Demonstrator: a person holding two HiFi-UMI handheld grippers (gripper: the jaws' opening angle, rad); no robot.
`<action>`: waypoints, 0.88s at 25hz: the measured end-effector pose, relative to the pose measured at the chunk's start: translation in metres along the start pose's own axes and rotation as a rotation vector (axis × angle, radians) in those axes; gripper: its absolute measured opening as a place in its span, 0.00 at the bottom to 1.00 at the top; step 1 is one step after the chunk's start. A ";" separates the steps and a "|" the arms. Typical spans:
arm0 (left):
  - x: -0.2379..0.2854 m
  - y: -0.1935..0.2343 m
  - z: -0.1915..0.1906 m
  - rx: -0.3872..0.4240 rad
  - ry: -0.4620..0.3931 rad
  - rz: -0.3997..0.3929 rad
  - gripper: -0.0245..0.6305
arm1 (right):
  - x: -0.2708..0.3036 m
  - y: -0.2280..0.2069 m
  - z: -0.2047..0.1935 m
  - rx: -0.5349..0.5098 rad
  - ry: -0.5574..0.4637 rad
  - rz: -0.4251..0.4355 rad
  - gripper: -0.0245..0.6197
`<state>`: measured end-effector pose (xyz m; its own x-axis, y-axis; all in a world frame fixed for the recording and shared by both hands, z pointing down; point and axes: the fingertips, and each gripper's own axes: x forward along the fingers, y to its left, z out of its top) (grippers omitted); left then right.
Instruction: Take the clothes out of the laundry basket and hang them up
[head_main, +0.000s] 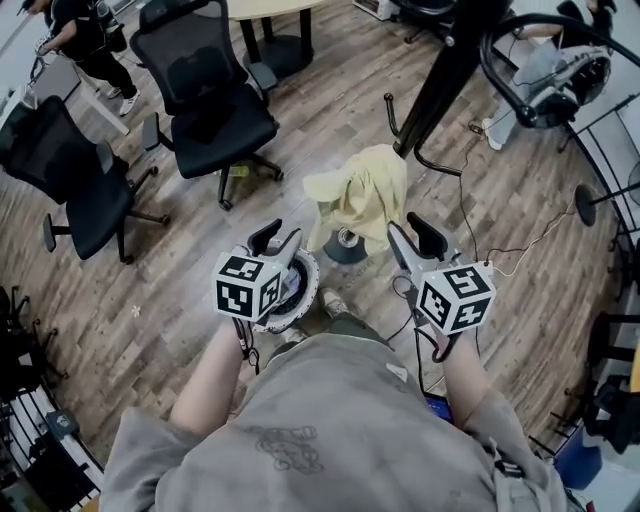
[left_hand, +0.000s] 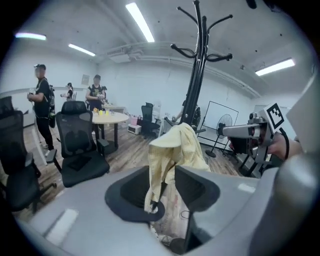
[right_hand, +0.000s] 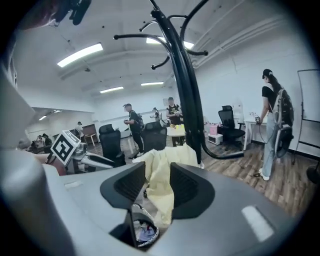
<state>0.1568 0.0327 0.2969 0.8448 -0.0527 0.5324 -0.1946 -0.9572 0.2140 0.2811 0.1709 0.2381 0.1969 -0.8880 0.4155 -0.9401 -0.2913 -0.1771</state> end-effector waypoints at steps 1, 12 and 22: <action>-0.008 0.005 0.008 0.012 -0.023 0.023 0.28 | 0.001 0.007 0.010 -0.010 -0.019 0.022 0.32; -0.108 0.062 0.051 -0.029 -0.191 0.258 0.28 | 0.039 0.090 0.088 -0.123 -0.151 0.304 0.32; -0.191 0.109 0.009 -0.130 -0.230 0.495 0.28 | 0.088 0.179 0.092 -0.207 -0.123 0.558 0.33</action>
<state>-0.0215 -0.0645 0.2111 0.7214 -0.5612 0.4058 -0.6428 -0.7606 0.0908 0.1552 0.0082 0.1610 -0.3220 -0.9251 0.2012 -0.9429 0.2941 -0.1564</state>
